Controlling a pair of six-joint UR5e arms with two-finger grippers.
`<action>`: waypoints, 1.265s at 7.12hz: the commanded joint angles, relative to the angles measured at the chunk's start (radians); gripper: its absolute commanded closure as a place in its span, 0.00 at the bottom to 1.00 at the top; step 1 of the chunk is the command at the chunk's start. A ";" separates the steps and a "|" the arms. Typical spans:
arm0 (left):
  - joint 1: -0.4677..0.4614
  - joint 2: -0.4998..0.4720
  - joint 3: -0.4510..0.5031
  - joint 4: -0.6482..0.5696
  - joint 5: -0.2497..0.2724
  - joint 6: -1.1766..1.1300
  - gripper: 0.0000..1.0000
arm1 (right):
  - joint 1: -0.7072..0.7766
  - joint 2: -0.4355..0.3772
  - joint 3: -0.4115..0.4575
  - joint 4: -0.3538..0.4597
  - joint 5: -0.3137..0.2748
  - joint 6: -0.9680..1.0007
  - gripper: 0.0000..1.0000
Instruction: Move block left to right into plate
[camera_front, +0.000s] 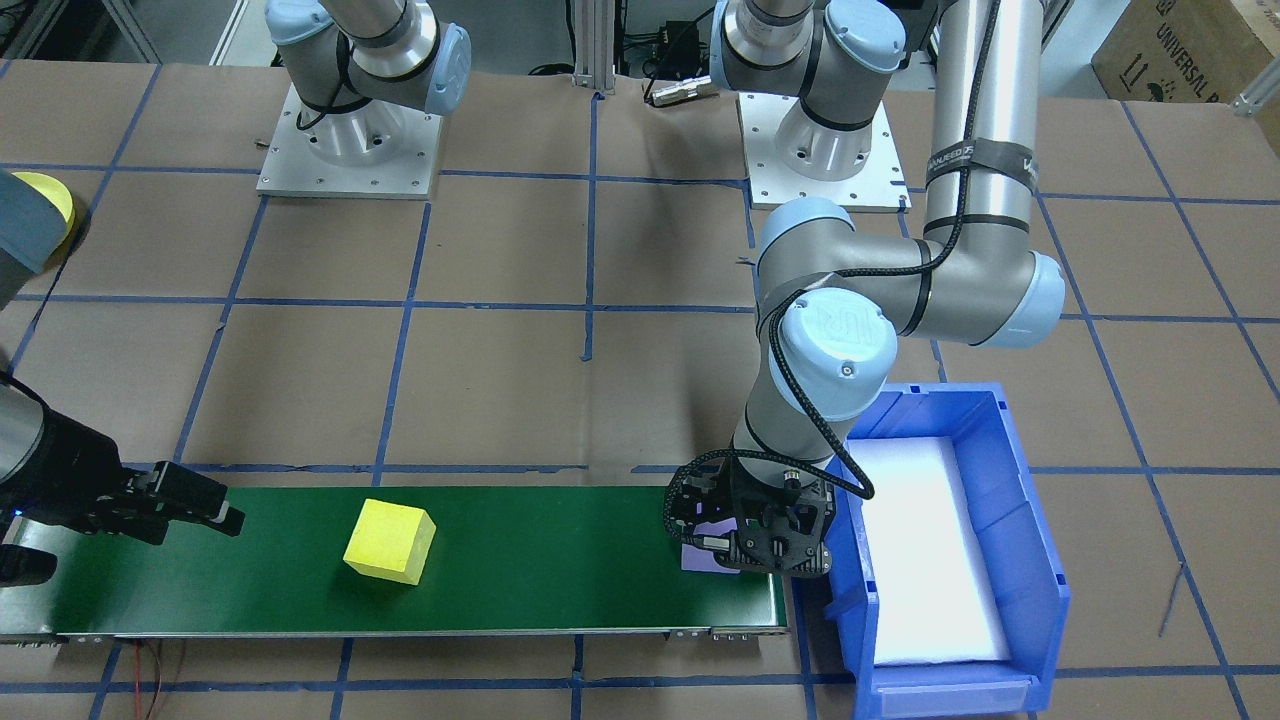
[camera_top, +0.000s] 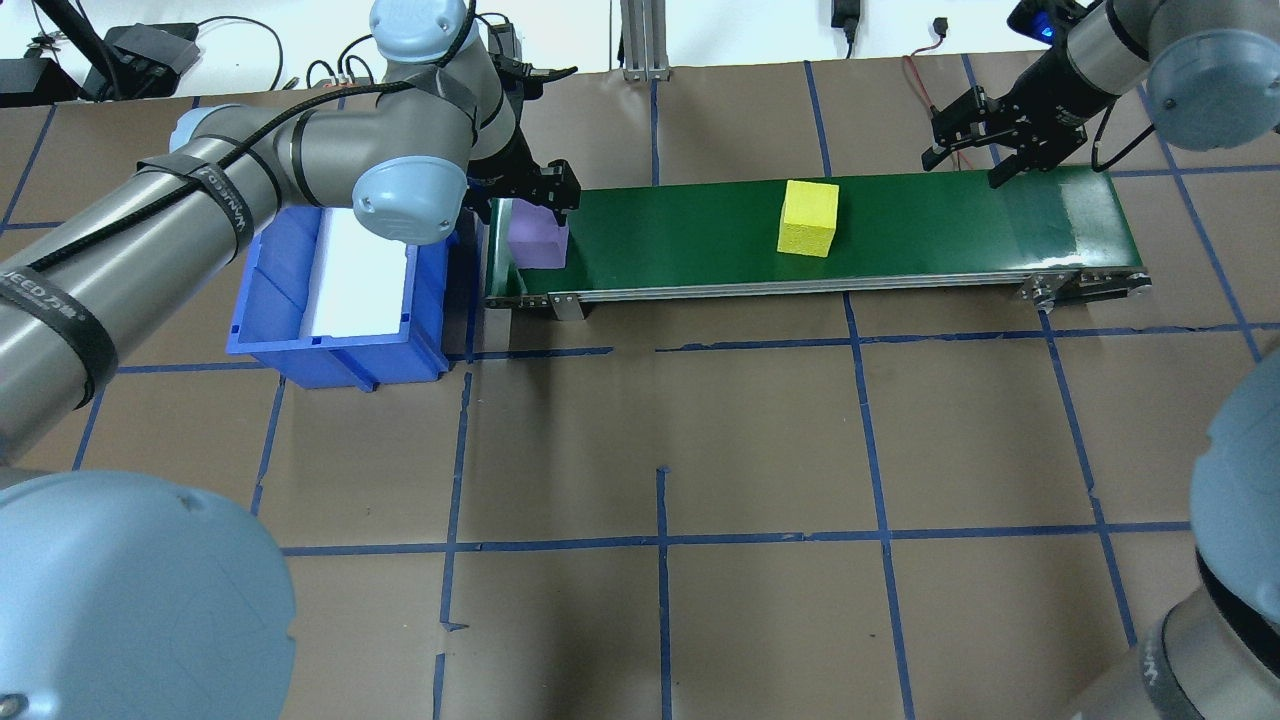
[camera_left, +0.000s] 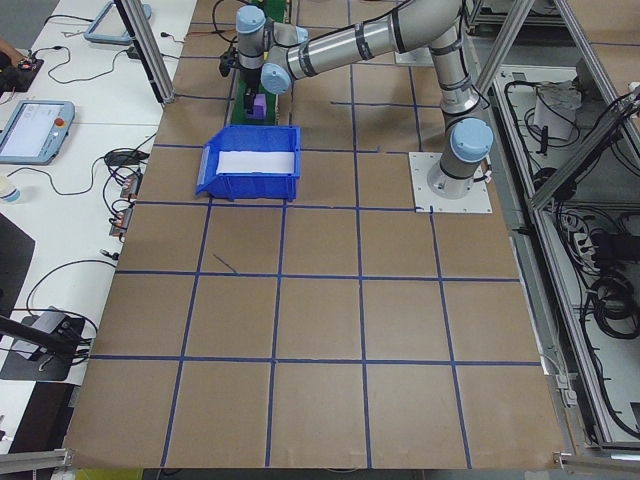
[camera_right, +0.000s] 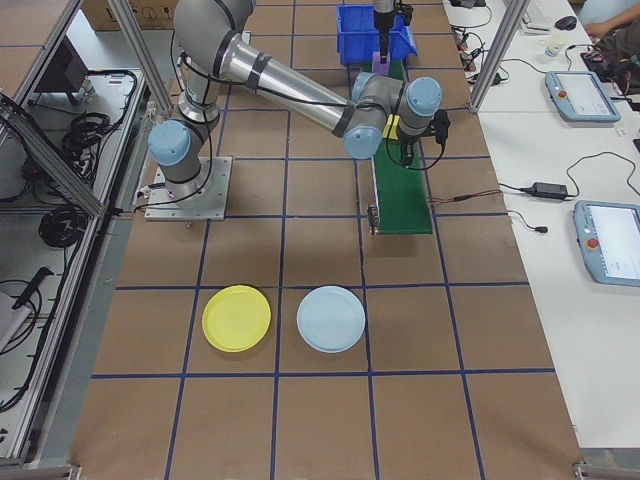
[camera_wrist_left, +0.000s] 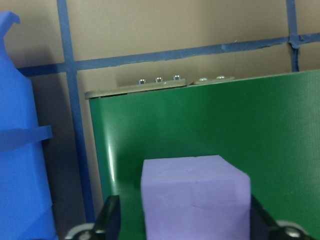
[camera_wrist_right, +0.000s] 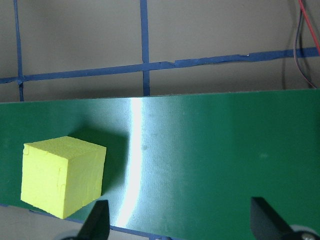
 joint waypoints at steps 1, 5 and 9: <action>0.000 0.112 0.005 -0.097 0.002 0.000 0.00 | 0.000 0.000 0.008 -0.002 0.000 0.001 0.00; -0.014 0.372 0.003 -0.430 0.005 0.000 0.00 | 0.000 0.002 0.010 -0.016 -0.012 0.031 0.00; 0.056 0.478 -0.018 -0.589 0.128 0.021 0.00 | 0.001 0.011 0.011 -0.036 -0.010 0.081 0.02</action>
